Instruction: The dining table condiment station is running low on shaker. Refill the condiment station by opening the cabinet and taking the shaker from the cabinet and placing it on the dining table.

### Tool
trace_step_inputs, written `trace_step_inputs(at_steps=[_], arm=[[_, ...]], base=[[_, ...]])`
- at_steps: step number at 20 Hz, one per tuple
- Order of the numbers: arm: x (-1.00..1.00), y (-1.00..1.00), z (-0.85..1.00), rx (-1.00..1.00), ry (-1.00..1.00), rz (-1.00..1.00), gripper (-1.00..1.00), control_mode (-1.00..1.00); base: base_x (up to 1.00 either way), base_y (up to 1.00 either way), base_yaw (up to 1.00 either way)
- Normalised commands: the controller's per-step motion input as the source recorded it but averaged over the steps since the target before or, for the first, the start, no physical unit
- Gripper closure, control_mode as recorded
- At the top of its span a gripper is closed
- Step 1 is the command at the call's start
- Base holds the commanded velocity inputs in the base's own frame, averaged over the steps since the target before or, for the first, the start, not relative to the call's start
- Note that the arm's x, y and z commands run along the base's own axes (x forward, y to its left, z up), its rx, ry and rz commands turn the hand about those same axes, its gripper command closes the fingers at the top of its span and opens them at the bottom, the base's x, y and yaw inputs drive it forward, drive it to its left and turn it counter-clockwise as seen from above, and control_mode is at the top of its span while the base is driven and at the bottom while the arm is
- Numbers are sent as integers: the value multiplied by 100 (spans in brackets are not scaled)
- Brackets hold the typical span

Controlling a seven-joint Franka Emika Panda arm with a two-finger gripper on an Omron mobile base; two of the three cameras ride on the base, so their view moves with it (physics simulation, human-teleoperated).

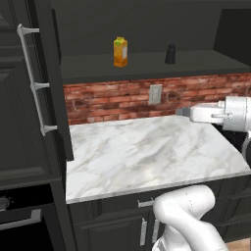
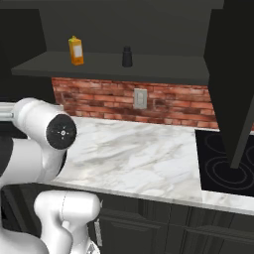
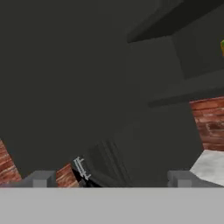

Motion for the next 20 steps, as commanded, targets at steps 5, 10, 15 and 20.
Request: trace_step_inputs(at_steps=[5, 10, 15, 20], arm=[[-5, -100, 15, -15, 0, -35, -100, -100], [1, -80, 1, -21, -1, -40, -100, -100], [22, -41, 7, -28, -4, -38, -100, -100], [64, 0, 18, -8, -15, -20, -100, -100]], base=[[0, 0, 0], [0, 0, 0], [0, 0, 0], [0, 0, 0]])
